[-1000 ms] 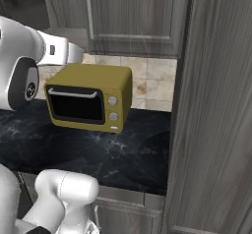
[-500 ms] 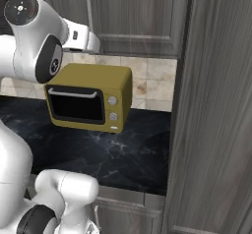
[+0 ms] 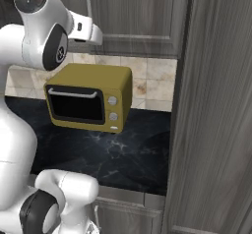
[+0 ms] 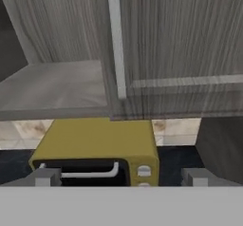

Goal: Open the cabinet. Pick the sponge and place it next to the sink. Then close the cabinet.

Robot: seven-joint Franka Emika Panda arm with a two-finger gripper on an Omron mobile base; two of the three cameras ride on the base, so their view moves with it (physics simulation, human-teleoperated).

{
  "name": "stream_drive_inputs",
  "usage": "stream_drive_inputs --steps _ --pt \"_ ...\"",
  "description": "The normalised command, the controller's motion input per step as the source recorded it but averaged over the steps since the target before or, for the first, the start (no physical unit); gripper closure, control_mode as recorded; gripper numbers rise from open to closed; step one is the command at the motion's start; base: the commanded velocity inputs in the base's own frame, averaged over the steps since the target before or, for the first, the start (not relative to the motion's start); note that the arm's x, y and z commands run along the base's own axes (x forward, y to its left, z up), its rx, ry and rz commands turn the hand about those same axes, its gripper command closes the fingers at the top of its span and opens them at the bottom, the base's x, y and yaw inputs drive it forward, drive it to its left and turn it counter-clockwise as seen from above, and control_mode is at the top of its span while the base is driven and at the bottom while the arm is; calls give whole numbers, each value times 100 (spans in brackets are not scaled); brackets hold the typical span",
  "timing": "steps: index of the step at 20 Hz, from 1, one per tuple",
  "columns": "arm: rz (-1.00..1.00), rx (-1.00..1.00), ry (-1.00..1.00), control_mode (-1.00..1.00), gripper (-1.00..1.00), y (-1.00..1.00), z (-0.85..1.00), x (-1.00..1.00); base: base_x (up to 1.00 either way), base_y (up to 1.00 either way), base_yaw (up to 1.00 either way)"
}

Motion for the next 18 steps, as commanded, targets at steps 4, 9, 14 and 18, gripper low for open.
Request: stream_drive_inputs --steps 4,9,14,18 --pt "0 0 -1 -100 -100 0 0 66 0 0 0" --pt "-1 1 0 -100 -100 0 0 61 0 0 0" --pt "0 1 0 -100 -100 0 0 40 0 0 0" --pt "0 1 -3 -100 -100 0 0 34 0 0 0"
